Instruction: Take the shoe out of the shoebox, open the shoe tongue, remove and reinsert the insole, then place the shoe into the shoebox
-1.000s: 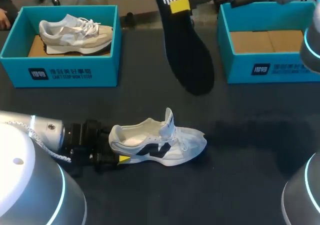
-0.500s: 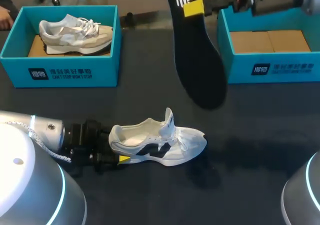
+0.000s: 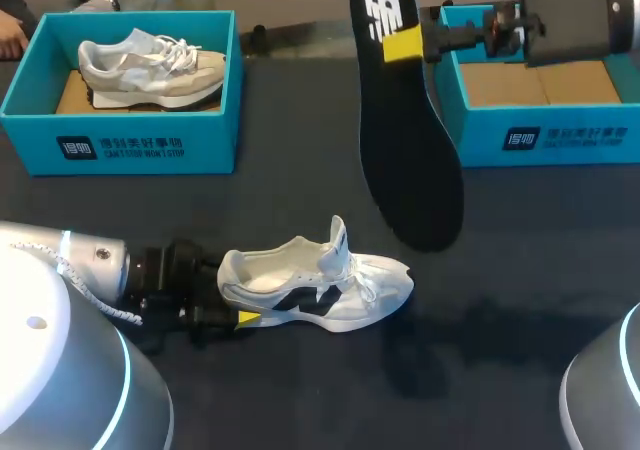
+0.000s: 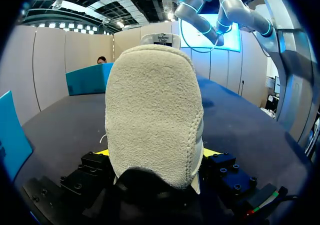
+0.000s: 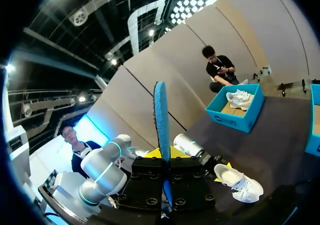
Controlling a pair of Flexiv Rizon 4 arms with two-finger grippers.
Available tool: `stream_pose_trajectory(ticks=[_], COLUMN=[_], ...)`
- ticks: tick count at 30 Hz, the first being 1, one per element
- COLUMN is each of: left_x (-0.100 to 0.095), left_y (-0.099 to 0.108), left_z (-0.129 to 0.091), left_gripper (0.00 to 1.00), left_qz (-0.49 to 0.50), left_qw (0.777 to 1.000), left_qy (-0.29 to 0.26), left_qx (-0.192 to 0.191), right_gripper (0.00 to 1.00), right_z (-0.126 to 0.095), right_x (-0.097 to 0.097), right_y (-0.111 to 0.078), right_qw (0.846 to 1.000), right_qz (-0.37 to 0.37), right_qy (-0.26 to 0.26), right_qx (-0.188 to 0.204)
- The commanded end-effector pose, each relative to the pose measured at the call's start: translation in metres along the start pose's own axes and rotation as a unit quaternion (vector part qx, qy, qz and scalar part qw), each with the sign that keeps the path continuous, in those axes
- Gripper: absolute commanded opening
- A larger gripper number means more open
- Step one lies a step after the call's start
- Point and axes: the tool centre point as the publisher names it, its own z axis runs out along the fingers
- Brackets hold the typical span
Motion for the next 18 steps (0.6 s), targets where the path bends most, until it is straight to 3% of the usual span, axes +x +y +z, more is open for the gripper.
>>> stream_pose_trajectory(ticks=[1,18], left_x=[0.0006,0.0006], left_y=[0.0004,0.0004], left_z=[0.0012,0.0012], left_gripper=[0.0,0.0], left_qz=[0.0,0.0], left_qw=[1.0,1.0], left_qy=[-0.001,-0.001], left_qx=[-0.001,-0.001], right_gripper=[0.0,0.0], right_z=[-0.0055,-0.0073], right_x=[0.0001,0.0017], right_y=[-0.0166,-0.0253], right_qw=[1.0,1.0], right_qz=[0.003,0.007], right_qy=[0.001,0.003], right_qx=[-0.021,-0.03])
